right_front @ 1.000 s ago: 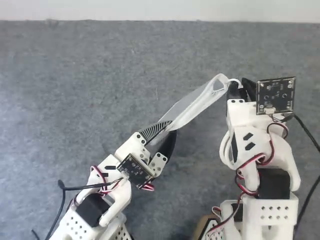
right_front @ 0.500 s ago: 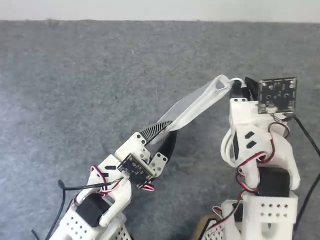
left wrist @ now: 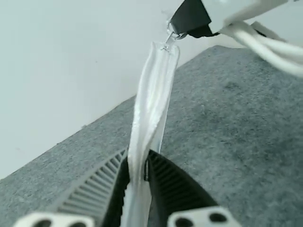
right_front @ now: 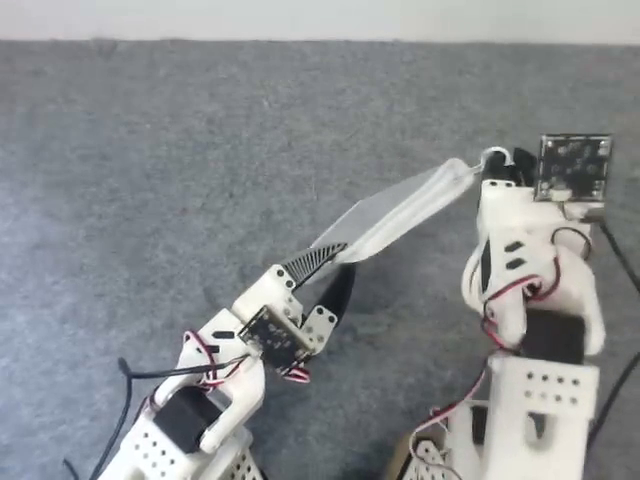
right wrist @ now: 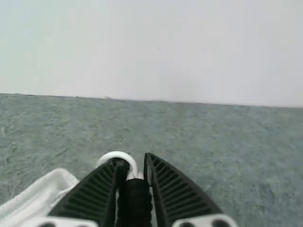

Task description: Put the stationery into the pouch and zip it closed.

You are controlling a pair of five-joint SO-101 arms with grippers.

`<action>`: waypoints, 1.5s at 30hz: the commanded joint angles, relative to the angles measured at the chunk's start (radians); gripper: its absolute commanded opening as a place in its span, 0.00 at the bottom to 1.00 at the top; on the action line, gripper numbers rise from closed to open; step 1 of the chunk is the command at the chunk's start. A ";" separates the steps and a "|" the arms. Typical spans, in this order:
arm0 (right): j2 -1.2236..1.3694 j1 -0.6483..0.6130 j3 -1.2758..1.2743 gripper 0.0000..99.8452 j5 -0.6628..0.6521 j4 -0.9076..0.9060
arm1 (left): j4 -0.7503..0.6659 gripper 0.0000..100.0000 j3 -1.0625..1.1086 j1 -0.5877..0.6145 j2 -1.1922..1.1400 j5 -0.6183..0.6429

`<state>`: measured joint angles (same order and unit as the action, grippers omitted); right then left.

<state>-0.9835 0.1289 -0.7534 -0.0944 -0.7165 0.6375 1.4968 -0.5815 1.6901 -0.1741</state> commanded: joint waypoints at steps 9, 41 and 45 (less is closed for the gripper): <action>0.068 0.153 0.066 0.01 0.011 0.018 | 0.037 0.01 -0.007 0.014 0.012 -0.005; 0.371 -0.266 0.000 0.06 -0.034 0.107 | 0.101 0.01 -0.091 0.176 0.014 0.044; 0.384 -0.306 -0.002 0.13 -0.035 0.101 | 0.101 0.01 -0.101 0.193 0.014 0.044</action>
<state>-0.5999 -0.1504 -0.7687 -0.1112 -0.6199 0.7357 1.4768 -0.3989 1.6840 -0.1450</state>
